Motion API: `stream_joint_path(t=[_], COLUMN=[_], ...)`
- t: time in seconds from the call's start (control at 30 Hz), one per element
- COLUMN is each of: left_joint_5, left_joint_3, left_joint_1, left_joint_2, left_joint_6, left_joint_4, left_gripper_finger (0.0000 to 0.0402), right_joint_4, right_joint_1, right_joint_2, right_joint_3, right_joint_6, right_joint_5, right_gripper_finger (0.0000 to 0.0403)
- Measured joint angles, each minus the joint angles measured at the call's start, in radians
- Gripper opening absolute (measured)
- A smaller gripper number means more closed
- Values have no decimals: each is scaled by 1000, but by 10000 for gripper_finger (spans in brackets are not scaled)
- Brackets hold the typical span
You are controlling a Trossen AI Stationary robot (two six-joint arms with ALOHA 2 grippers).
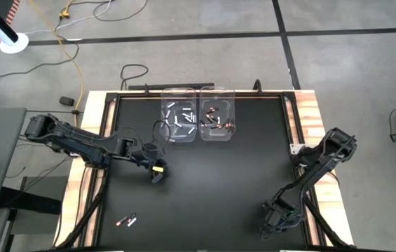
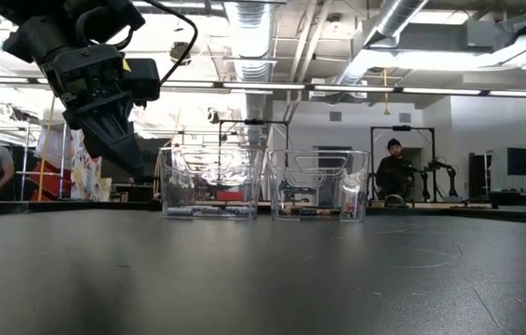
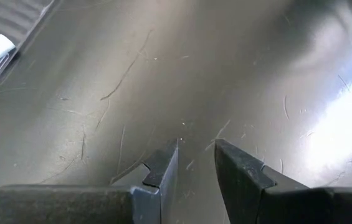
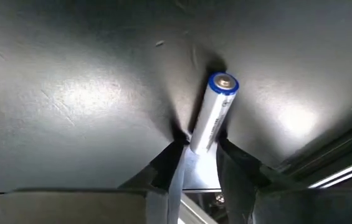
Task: Sort batteries
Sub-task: Put the white battery into the left transparent bin
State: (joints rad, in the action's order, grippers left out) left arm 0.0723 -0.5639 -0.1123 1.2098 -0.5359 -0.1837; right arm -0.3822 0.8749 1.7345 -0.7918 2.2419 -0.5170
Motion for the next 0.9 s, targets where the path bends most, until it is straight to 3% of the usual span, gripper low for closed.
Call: stream_joint_path(t=[0.4, 0.9], left_joint_5=[-1, -1], left_joint_3=[0, 0], left_joint_1=[0, 0], left_joint_2=[0, 0], left_joint_6=[1, 2], left_joint_4=[-1, -10], left_gripper_finger=[100, 100], right_joint_4=[-63, -205], right_joint_1=[-60, -146], right_joint_2=[-3, 1], right_joint_3=[1, -68], right_joint_6=[-84, -269], right_joint_5=[20, 54], right_gripper_finger=[43, 20])
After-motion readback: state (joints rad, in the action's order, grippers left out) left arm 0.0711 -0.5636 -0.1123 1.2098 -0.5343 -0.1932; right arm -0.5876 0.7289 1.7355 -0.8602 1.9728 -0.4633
